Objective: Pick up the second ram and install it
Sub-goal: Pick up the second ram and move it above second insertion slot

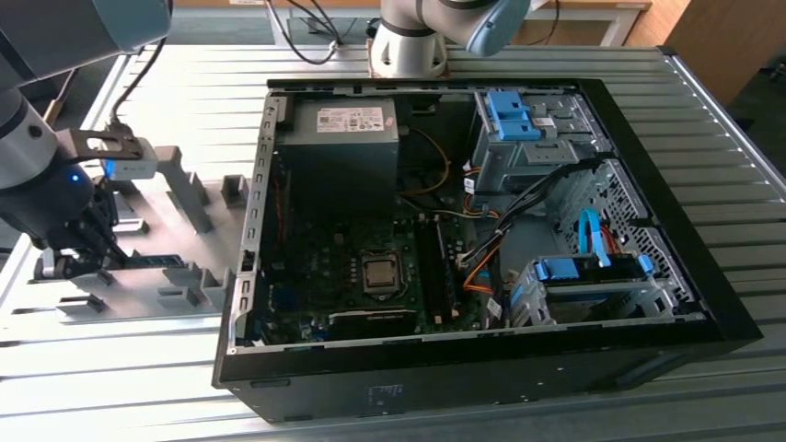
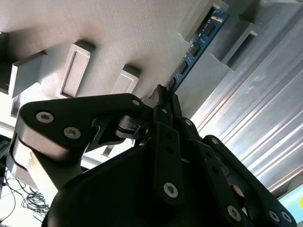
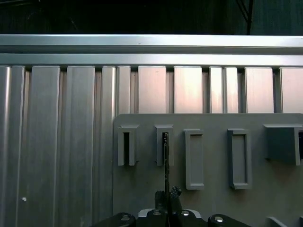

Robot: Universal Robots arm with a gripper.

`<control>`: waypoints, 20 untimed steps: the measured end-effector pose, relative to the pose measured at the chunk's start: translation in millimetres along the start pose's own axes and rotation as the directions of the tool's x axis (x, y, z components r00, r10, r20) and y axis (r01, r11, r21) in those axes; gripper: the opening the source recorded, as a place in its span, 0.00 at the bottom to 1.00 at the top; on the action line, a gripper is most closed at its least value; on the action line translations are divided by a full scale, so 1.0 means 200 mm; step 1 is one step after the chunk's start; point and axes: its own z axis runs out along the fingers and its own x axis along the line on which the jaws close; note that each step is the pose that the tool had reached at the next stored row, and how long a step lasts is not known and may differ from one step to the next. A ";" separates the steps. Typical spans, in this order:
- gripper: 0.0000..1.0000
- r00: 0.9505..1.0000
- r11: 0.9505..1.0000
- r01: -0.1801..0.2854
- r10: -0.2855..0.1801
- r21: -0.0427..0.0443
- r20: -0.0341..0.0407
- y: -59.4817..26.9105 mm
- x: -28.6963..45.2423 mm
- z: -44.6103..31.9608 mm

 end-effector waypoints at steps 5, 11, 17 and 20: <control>0.14 1.000 1.000 0.000 0.000 0.000 0.000 0.000 0.000 -0.005; 0.14 1.000 1.000 0.000 0.000 0.000 0.000 0.001 -0.001 -0.026; 0.14 1.000 1.000 0.000 0.000 0.000 0.000 0.001 -0.001 -0.033; 0.14 1.000 1.000 0.000 0.000 0.000 0.000 0.001 -0.001 -0.037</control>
